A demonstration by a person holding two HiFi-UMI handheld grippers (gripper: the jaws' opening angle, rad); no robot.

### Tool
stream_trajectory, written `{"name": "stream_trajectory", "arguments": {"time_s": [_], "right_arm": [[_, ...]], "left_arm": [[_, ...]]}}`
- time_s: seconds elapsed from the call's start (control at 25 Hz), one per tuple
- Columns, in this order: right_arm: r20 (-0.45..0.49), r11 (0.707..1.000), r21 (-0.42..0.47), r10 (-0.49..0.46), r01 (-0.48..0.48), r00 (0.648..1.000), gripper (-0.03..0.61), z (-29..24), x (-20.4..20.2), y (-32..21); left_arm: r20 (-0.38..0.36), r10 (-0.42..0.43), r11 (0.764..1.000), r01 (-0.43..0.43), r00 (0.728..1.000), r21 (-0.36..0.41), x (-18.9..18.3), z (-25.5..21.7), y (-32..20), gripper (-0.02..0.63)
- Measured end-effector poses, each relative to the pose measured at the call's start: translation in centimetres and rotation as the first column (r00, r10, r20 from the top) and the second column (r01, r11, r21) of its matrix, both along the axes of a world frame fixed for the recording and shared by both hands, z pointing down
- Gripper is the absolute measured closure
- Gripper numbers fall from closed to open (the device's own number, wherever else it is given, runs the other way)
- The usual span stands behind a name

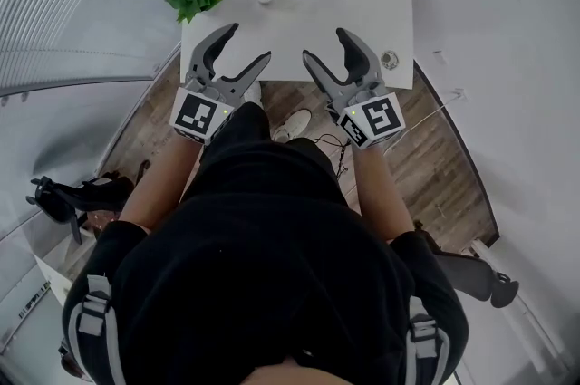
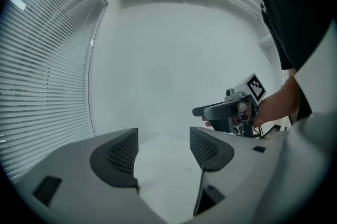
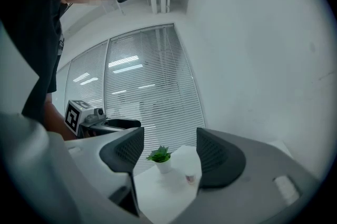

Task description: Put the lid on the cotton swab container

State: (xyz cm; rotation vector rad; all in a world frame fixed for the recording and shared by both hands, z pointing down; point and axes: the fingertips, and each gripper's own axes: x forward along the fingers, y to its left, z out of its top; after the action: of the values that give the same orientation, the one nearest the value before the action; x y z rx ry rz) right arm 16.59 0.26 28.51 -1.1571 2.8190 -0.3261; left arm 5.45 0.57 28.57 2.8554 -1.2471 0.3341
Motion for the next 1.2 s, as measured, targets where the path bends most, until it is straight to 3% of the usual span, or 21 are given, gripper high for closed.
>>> {"name": "stream_trajectory", "arguments": {"time_s": [0.64, 0.92, 1.2], "right_arm": [[-0.059, 0.988, -0.136, 0.064, -0.071, 0.996, 0.273, 7.3, -2.6, -8.3], [-0.06, 0.964, -0.243, 0.094, -0.106, 0.994, 0.29, 13.0, -3.5, -10.5], [-0.065, 0.942, -0.304, 0.13, -0.144, 0.989, 0.305, 18.1, -3.8, -13.1]], "left_arm": [[0.038, 0.013, 0.99, -0.008, 0.999, -0.141, -3.2, 11.6, -9.9, 0.314], [0.061, 0.009, 0.966, 0.007, 0.998, -0.259, -3.9, 19.3, -12.3, 0.316], [0.072, -0.005, 0.946, 0.028, 0.997, -0.324, -4.1, 25.2, -14.1, 0.314]]}}
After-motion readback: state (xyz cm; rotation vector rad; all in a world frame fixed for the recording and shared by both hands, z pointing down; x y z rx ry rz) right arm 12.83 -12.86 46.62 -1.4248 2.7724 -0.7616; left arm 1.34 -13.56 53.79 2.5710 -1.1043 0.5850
